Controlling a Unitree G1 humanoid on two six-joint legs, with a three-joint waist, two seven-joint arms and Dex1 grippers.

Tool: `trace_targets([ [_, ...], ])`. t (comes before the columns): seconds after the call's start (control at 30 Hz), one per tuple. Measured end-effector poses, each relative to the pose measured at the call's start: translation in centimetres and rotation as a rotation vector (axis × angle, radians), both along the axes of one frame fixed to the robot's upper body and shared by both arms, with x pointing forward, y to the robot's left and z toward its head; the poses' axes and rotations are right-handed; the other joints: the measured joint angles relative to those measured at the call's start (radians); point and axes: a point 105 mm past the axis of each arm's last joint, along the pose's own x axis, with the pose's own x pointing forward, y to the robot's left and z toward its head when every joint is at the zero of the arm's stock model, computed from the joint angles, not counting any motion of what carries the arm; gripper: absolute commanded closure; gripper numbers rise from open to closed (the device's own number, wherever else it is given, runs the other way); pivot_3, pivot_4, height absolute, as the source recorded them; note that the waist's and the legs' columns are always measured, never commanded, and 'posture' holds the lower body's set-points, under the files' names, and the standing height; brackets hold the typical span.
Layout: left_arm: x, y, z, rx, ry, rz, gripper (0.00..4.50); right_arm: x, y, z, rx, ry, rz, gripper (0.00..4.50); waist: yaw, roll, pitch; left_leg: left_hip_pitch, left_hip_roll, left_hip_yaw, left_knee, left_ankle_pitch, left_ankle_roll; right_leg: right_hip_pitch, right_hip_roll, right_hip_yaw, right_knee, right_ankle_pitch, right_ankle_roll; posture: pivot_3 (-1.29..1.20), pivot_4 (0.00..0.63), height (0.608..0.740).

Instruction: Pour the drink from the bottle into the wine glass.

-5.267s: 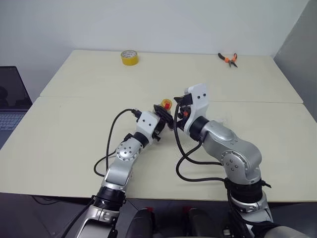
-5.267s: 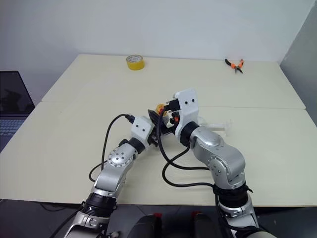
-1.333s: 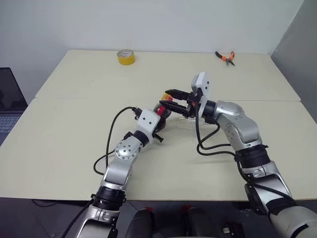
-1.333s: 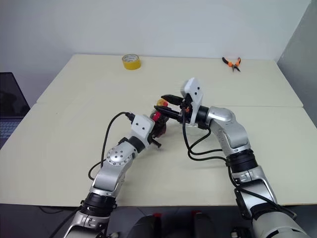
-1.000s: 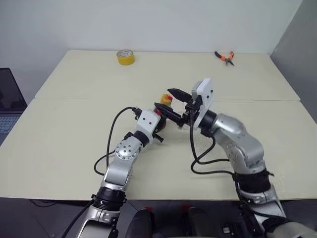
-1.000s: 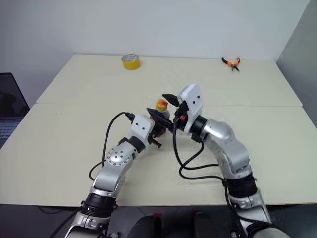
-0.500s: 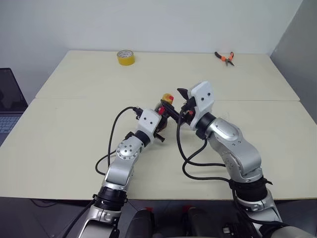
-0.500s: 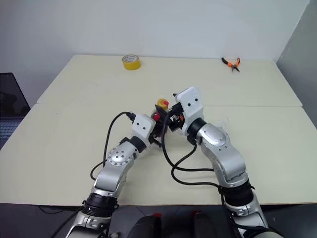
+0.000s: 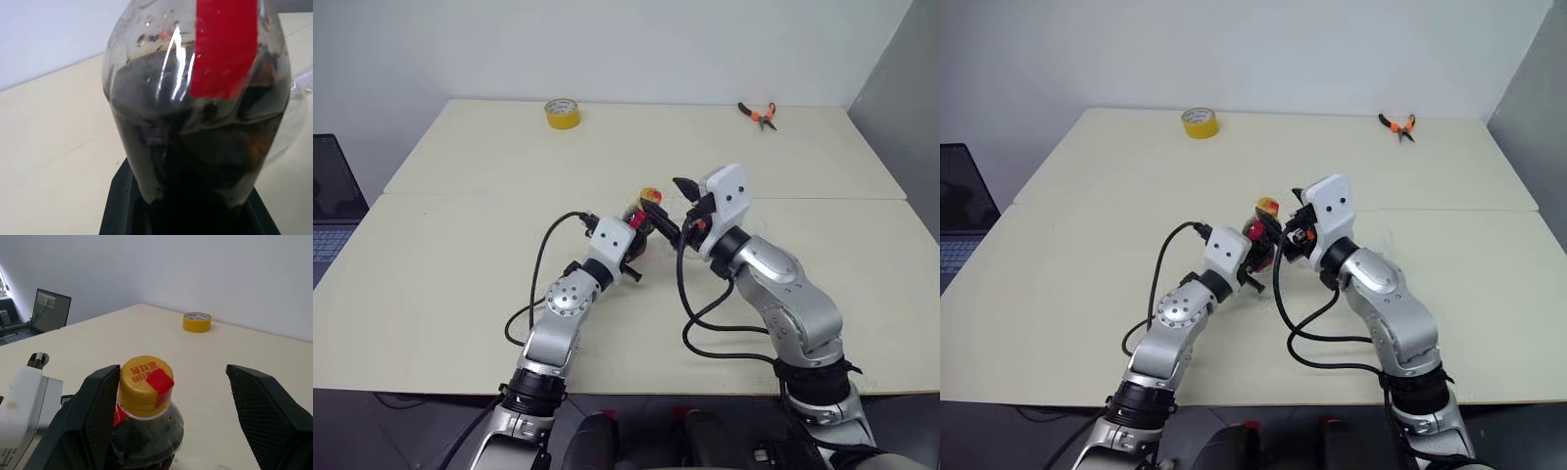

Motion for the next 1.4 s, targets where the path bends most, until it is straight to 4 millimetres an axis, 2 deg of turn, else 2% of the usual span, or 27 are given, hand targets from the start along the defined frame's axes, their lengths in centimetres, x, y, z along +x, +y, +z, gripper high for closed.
trace_targets([
  [0.07, 0.1, 0.3, -0.1, -0.002, 0.006, 0.013, 3.83, 0.2, -1.2, -0.5, -0.012, 0.017, -0.040, 0.82, 0.001, 0.000, 0.000, 0.000, 0.000, 0.000, 0.000, 0.000, 0.000, 0.000, 0.000, 0.000, 0.000, 0.000, 0.000, 0.00, 0.150, 0.740],
  [0.17, 0.3, 0.9, 0.0, -0.008, 0.001, 0.032, 3.83, 1.0, -4.1, -1.0, -0.016, 0.047, -0.148, 0.82, 0.001, 0.000, 0.000, 0.000, 0.000, 0.000, 0.000, 0.000, 0.000, 0.000, 0.000, 0.000, 0.000, 0.000, 0.000, 0.00, 0.150, 0.740],
  [0.23, 0.3, 1.0, 0.1, -0.011, 0.000, 0.038, 3.83, 0.9, -4.7, -1.0, -0.021, 0.051, -0.163, 0.82, 0.000, 0.000, 0.000, 0.000, 0.000, 0.000, 0.000, 0.000, 0.000, 0.000, 0.000, 0.000, 0.000, 0.000, 0.000, 0.00, 0.150, 0.740],
  [0.37, 0.3, 0.9, 0.1, -0.011, 0.001, 0.032, 3.83, -0.3, -3.6, -0.7, -0.040, 0.051, -0.077, 0.82, -0.003, 0.000, 0.000, 0.000, 0.000, 0.000, 0.000, 0.000, 0.000, 0.000, 0.001, 0.000, 0.000, 0.000, 0.000, 0.00, 0.150, 0.740],
  [0.43, 0.3, 0.9, 0.1, -0.011, 0.001, 0.031, 3.83, -1.3, -1.9, -0.3, -0.042, 0.045, 0.004, 0.82, -0.003, 0.000, 0.000, 0.000, 0.001, 0.000, 0.000, 0.000, 0.000, 0.000, 0.001, 0.000, 0.000, 0.000, 0.000, 0.00, 0.150, 0.740],
  [0.57, 0.4, 0.9, 0.3, -0.010, -0.004, 0.029, 3.83, -1.7, 0.3, 0.9, -0.027, 0.011, 0.069, 0.82, -0.002, 0.000, 0.000, 0.000, 0.000, 0.000, 0.000, 0.000, 0.000, 0.000, 0.001, 0.000, 0.000, 0.000, 0.000, 0.00, 0.150, 0.740],
  [0.7, 0.4, 0.9, 0.2, -0.009, -0.004, 0.029, 3.83, -1.2, 1.4, 1.5, -0.010, 0.000, 0.060, 0.82, -0.001, 0.000, 0.000, 0.000, 0.000, 0.000, 0.000, 0.000, 0.000, 0.000, 0.001, 0.000, -0.001, 0.000, 0.000, 0.00, 0.150, 0.740],
  [0.83, 0.4, 0.7, 0.3, -0.009, -0.007, 0.022, 3.83, 0.2, 2.6, 1.2, -0.019, 0.001, 0.026, 0.82, -0.001, 0.000, 0.000, 0.000, 0.000, 0.000, 0.000, 0.000, 0.000, 0.000, 0.001, 0.000, 0.000, 0.000, 0.000, 0.00, 0.150, 0.740],
  [1.17, 0.4, 0.7, 0.4, -0.008, -0.010, 0.022, 3.83, 1.1, 2.2, 1.0, -0.025, -0.012, -0.028, 0.82, -0.001, 0.000, 0.000, 0.000, 0.000, 0.000, 0.000, 0.000, 0.000, 0.000, 0.001, 0.000, 0.000, 0.000, 0.000, 0.00, 0.150, 0.740],
  [1.4, 0.3, 0.4, 0.3, -0.003, -0.008, 0.011, 3.84, 0.7, 1.4, 0.6, -0.018, -0.003, -0.038, 0.82, -0.001, 0.000, 0.000, 0.000, 0.000, 0.000, 0.000, 0.000, 0.000, 0.000, 0.000, 0.001, 0.000, 0.000, 0.000, 0.00, 0.150, 0.740],
])
